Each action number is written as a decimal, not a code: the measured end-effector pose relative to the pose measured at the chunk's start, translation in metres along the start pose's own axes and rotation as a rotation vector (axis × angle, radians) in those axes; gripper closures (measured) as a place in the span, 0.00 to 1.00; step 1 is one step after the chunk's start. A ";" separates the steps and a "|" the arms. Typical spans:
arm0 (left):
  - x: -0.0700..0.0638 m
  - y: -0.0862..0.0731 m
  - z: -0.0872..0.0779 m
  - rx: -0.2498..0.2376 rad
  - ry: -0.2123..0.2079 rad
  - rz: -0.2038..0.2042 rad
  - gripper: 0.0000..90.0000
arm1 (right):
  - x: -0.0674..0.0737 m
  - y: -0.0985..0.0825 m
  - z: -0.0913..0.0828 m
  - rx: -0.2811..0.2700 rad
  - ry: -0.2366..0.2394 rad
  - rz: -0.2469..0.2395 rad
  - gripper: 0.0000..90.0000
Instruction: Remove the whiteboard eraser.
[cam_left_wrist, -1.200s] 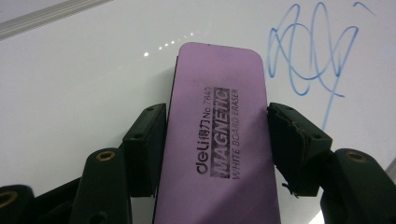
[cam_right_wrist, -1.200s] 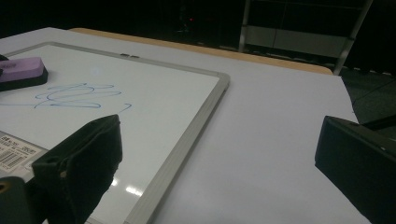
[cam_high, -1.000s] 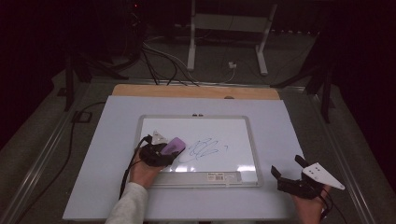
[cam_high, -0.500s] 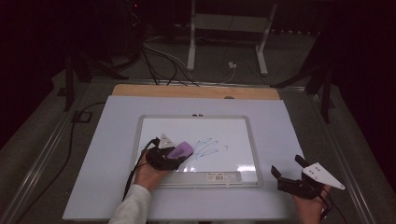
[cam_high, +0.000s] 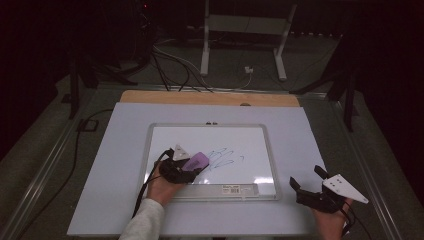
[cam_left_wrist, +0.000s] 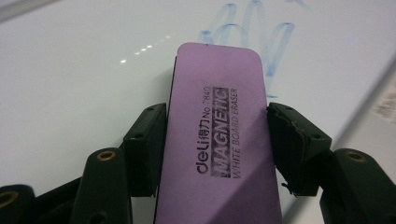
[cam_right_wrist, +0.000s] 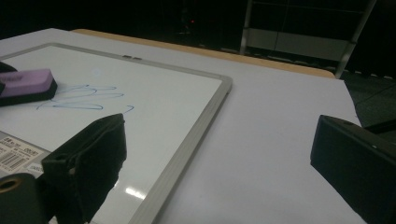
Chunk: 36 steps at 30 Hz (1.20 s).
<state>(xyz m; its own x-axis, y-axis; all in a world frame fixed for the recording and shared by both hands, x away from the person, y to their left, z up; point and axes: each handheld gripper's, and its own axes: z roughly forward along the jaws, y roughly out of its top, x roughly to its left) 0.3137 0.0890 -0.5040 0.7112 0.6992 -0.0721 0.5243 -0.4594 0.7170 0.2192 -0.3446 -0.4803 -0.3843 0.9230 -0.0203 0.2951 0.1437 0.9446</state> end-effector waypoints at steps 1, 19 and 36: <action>-0.001 0.001 0.000 0.001 -0.003 0.008 0.46 | 0.000 0.000 0.000 0.000 0.000 0.004 0.04; 0.017 -0.002 -0.004 -0.005 0.066 -0.041 0.46 | -0.002 0.000 -0.001 -0.002 0.002 0.008 0.03; 0.007 0.007 0.006 0.002 0.017 0.027 0.46 | -0.001 0.001 0.000 -0.003 0.005 0.003 0.03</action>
<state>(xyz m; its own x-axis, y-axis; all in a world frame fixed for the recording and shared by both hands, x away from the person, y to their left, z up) 0.3254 0.0872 -0.5036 0.7174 0.6954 -0.0411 0.5059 -0.4794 0.7171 0.2195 -0.3458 -0.4796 -0.3880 0.9215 -0.0159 0.2939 0.1401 0.9455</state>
